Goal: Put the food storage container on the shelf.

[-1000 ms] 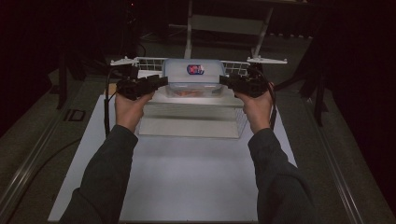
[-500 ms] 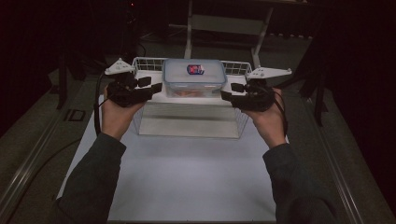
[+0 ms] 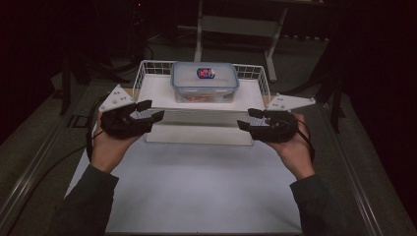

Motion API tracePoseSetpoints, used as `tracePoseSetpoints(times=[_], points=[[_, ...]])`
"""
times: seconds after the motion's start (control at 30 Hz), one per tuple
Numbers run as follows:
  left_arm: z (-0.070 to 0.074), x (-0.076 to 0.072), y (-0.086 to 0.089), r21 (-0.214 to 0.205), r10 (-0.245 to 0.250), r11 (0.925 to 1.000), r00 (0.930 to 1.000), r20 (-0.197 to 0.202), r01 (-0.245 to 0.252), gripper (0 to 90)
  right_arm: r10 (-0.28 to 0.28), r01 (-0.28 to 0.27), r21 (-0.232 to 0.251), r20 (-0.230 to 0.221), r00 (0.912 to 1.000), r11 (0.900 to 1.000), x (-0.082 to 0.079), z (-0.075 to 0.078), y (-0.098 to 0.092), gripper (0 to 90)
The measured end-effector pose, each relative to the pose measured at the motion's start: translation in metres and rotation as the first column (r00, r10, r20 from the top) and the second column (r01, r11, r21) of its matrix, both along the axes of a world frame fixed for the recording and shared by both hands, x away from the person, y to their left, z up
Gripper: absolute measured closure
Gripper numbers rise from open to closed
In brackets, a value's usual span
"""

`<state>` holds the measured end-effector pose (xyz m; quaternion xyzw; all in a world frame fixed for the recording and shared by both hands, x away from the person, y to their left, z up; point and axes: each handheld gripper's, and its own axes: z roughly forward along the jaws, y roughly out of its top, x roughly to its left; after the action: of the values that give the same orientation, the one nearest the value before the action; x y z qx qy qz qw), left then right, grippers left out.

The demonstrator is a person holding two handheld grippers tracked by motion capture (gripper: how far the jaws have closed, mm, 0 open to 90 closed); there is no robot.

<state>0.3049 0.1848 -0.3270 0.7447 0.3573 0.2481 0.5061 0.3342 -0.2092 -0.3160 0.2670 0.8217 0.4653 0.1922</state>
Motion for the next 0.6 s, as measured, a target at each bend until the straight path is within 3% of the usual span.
tracePoseSetpoints(times=[0.07, 0.2, 0.23, 0.3, 0.33, 0.37, 0.47, 0.5, 0.6], points=[[-0.012, -0.013, 0.006, 0.003, 0.01, 0.9999, 0.9999, 0.011, -0.01, 45.2, -0.007, 0.007, 0.008, 0.006, 1.0, 0.9999, -0.006, -0.006, -0.006, 43.3], [-0.023, -0.024, 0.012, 0.01, 0.018, 0.9998, 0.9998, 0.01, -0.018, 44.5, -0.02, 0.019, 0.024, 0.019, 0.9996, 0.9995, -0.017, -0.014, -0.015, 43.0], [-0.031, -0.033, 0.017, 0.01, 0.029, 0.9995, 0.9995, 0.012, -0.029, 44.1, -0.032, 0.031, 0.036, 0.026, 0.9992, 0.9989, -0.024, -0.02, -0.022, 42.9], [-0.031, -0.033, 0.017, 0.01, 0.029, 0.9995, 0.9995, 0.012, -0.029, 44.1, -0.039, 0.038, 0.039, 0.036, 0.9986, 0.9985, -0.028, -0.023, -0.025, 42.6], [-0.043, -0.044, 0.024, 0.003, 0.041, 0.9992, 0.999, 0.017, -0.041, 43.7, -0.051, 0.049, 0.055, 0.043, 0.9978, 0.9973, -0.035, -0.028, -0.032, 42.4], [-0.043, -0.044, 0.024, 0.003, 0.041, 0.9992, 0.999, 0.017, -0.041, 43.6, -0.058, 0.054, 0.068, 0.047, 0.9972, 0.9962, -0.039, -0.031, -0.036, 42.1], [-0.056, -0.056, 0.033, -0.022, 0.065, 0.9977, 0.9977, 0.019, -0.064, 43.4, -0.079, 0.074, 0.102, 0.048, 0.9957, 0.992, -0.046, -0.037, -0.044, 41.6], [-0.066, -0.066, 0.041, -0.045, 0.091, 0.9949, 0.9956, 0.022, -0.09, 43.1, -0.103, 0.097, 0.114, 0.056, 0.9931, 0.9888, -0.054, -0.046, -0.053, 41.2], [-0.075, -0.073, 0.047, -0.066, 0.105, 0.9925, 0.9942, 0.025, -0.103, 42.3, -0.13, 0.122, 0.106, 0.072, 0.9889, 0.9868, -0.062, -0.055, -0.058, 40.8]])
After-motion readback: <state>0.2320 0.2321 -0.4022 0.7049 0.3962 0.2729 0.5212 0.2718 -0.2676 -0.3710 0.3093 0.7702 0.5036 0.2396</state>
